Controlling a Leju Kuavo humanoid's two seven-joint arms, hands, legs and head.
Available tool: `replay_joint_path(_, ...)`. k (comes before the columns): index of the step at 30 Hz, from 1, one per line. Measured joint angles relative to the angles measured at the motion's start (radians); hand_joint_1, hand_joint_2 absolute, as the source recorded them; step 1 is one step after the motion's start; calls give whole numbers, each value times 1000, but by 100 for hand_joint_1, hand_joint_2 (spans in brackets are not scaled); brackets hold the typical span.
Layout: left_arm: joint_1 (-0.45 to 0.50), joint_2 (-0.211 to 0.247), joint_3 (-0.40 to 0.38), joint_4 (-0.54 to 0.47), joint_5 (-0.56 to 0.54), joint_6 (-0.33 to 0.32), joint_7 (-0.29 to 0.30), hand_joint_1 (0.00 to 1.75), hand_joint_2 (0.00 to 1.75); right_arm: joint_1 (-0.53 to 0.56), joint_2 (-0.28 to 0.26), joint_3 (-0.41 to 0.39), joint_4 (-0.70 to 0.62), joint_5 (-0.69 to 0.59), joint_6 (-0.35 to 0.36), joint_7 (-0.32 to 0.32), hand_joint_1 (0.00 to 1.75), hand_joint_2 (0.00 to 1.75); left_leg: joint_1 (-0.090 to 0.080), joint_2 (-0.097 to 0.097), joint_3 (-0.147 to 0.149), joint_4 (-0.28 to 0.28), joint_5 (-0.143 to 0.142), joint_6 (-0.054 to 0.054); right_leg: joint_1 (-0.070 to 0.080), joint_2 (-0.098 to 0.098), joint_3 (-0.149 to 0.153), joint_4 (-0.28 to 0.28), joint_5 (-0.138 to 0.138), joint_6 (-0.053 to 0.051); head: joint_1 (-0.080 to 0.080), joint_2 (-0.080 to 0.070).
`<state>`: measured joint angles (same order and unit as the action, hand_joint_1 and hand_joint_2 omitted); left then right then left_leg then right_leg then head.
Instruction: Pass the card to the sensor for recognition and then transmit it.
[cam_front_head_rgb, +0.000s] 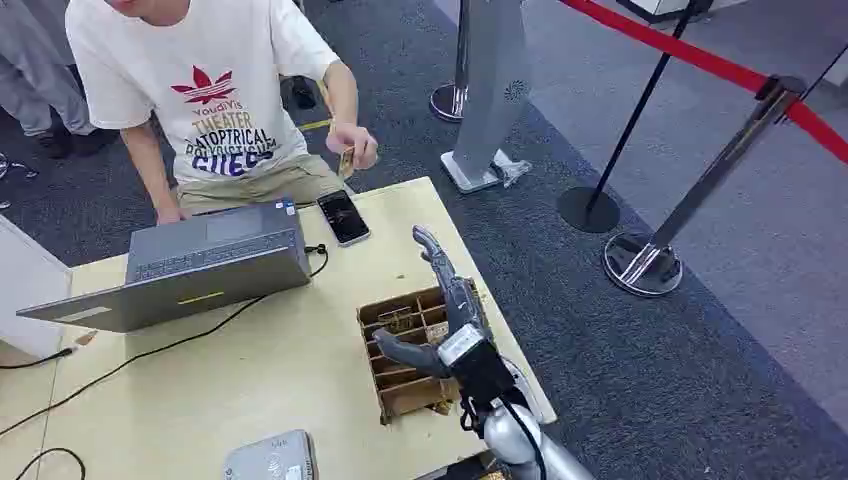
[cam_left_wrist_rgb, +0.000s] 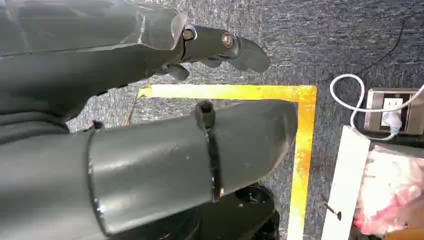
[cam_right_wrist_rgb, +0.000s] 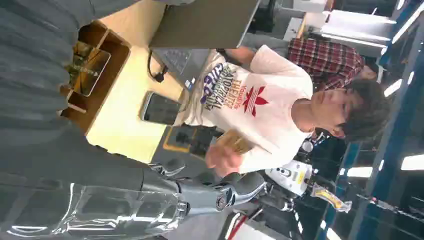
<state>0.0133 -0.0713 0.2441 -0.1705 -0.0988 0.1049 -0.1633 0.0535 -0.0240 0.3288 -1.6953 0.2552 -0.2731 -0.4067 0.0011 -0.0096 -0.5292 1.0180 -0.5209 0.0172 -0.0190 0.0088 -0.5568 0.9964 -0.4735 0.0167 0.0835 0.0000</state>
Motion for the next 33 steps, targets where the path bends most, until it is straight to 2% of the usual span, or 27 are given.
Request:
replay_joint_path(7, 0, 0, 0, 0, 0, 0, -6, 0, 0, -2, 0, 14, -9, 71, -41, 1, 0, 175, 0, 0, 0, 0, 0, 0, 0, 0, 0, 0, 0, 0, 0, 0)
replay_joint_path(15, -2, -1, 0, 0, -2, 0, -8, 0, 0, -64, 0, 50, 5, 342, -207, -6, 0, 175, 0, 0, 0, 0, 0, 0, 0, 0, 0, 0, 0, 0, 0, 0)
replay_joint_path(27, -2, -1, 0, 0, -2, 1, -7, 0, 0, -103, 0, 73, 37, 367, -230, -6, 0, 175, 0, 0, 0, 0, 0, 0, 0, 0, 0, 0, 0, 0, 0, 0)
replay_joint_path(33, -5, -2, 0, 0, 0, 16, -6, 0, 0, -213, 0, 108, 125, 547, -398, 3, 0, 175, 0, 2, 0, 0, 1, 0, 0, 1, 0, 0, 0, 0, 0, 0)
